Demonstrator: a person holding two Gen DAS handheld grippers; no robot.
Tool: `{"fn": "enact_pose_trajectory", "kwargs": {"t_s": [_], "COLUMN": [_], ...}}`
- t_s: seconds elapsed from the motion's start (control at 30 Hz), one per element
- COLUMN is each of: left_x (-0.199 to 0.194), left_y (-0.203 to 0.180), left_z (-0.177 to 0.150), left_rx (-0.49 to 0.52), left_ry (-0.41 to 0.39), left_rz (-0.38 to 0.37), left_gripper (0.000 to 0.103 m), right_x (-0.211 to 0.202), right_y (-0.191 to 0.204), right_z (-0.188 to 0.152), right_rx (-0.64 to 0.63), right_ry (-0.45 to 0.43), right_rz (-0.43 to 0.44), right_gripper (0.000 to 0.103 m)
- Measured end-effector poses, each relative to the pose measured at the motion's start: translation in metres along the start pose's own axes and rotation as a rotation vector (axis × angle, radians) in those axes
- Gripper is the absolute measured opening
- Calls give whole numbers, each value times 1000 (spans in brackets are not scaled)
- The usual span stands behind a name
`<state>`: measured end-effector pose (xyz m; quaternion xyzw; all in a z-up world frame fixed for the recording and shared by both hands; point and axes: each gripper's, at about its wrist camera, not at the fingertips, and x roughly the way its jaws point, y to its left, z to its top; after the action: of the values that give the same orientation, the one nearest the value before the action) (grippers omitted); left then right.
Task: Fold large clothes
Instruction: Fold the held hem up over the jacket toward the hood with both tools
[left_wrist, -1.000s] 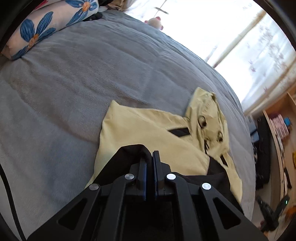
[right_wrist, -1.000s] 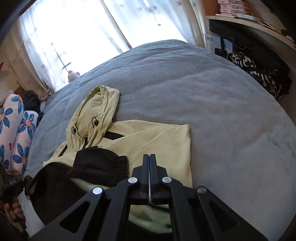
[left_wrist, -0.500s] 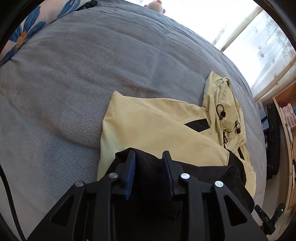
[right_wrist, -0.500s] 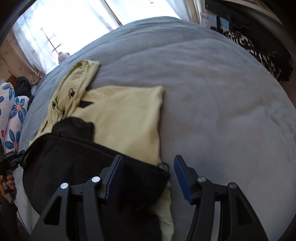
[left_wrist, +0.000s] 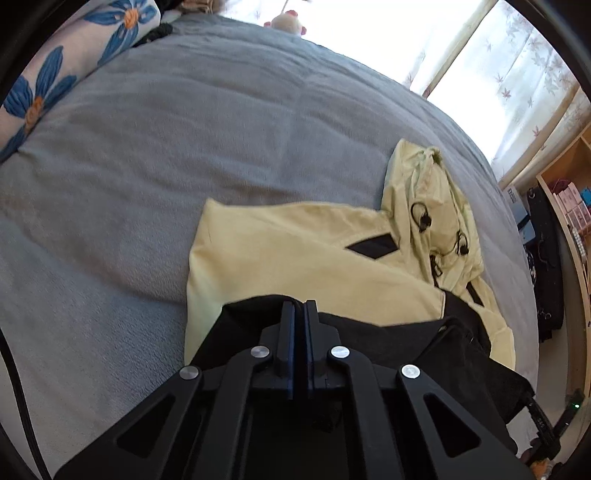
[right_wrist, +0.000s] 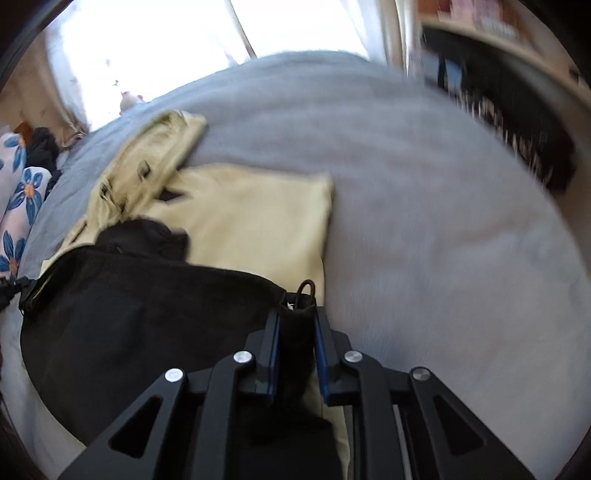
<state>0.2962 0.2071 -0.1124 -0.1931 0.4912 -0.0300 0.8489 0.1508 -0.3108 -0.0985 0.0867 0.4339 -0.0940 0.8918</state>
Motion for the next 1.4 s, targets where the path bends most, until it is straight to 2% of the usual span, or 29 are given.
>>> {"fn": "enact_pose_trajectory", "kwargs": {"t_s": [0.1, 0.17, 0.33, 0.43, 0.47, 0.6, 0.67, 0.73, 0.87, 1.03, 1.2, 1.3, 1.4], "left_x": [-5, -3, 11, 21, 26, 35, 35, 37, 34, 7, -2, 7, 31], "left_y": [-3, -3, 8, 15, 18, 30, 32, 31, 29, 28, 12, -3, -16], "left_z": [10, 17, 39, 49, 52, 63, 65, 64, 50, 20, -13, -32, -37], "left_rx": [-6, -8, -52, -70, -81, -95, -64, 4, 193, 434, 688, 848, 944], "left_ry": [-29, -35, -46, -48, -44, -35, -31, 0, 48, -7, -21, -43, -63], "left_rz": [5, 17, 38, 67, 78, 88, 68, 36, -30, -55, -2, 101, 201], "left_gripper": [2, 2, 3, 3, 7, 40, 47, 52, 52, 52, 52, 52, 52], "right_x": [-9, -5, 24, 51, 60, 99, 108, 109, 111, 110, 111, 114, 116], "right_y": [10, 14, 31, 39, 40, 36, 28, 22, 13, 10, 10, 9, 8], "right_z": [29, 47, 84, 95, 96, 100, 99, 96, 88, 79, 74, 70, 68], "right_rx": [-25, -15, -27, -29, -21, 41, 82, 111, 145, 126, 92, 96, 106], "right_ry": [-96, -122, -160, -140, -131, -26, 1, 1, 17, 26, 36, 49, 51], "right_rz": [-23, -18, -37, -62, -73, -107, -83, -54, -5, 18, 16, 21, 21], "right_gripper": [15, 15, 15, 15, 15, 22, 33, 42, 44, 44, 44, 44, 44]}}
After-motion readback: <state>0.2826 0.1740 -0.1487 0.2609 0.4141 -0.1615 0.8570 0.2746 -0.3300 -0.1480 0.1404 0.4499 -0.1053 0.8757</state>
